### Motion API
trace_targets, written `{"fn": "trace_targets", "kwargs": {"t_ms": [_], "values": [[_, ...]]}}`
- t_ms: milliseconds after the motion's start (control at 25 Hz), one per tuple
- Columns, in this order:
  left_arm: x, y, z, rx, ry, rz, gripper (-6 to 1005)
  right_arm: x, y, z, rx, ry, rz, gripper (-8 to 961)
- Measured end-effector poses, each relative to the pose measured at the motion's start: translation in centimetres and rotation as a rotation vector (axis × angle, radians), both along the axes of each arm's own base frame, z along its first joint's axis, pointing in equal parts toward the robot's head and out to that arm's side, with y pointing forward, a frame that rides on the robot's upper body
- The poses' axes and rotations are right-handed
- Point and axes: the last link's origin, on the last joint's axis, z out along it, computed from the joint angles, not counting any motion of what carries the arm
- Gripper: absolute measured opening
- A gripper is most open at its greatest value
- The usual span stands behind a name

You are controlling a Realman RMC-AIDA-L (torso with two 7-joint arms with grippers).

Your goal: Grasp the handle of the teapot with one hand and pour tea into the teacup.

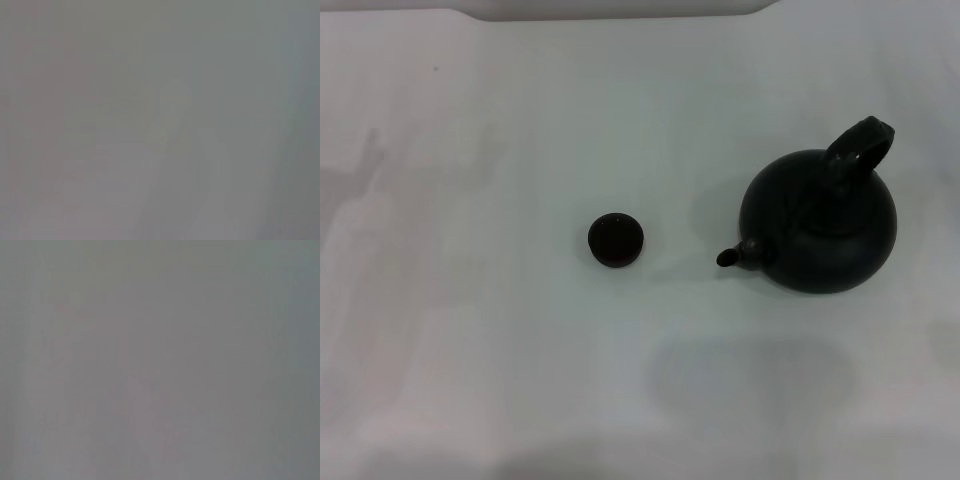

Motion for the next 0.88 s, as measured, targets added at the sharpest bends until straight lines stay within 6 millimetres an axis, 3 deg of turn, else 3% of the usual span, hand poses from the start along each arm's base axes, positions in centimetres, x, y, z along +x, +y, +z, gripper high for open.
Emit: {"fn": "trace_targets", "kwargs": {"t_ms": [520,880], "values": [[0.6,2.2,-0.8,-0.059,-0.015,0.012,861,-0.9,1.8,-0.4,0.040,-0.023,0.027,875],[0.9,2.3,-0.6,-0.086,0.045,-0.022,861,-1.5,2.6,-1.2,0.067,0.011,0.039,875]]}}
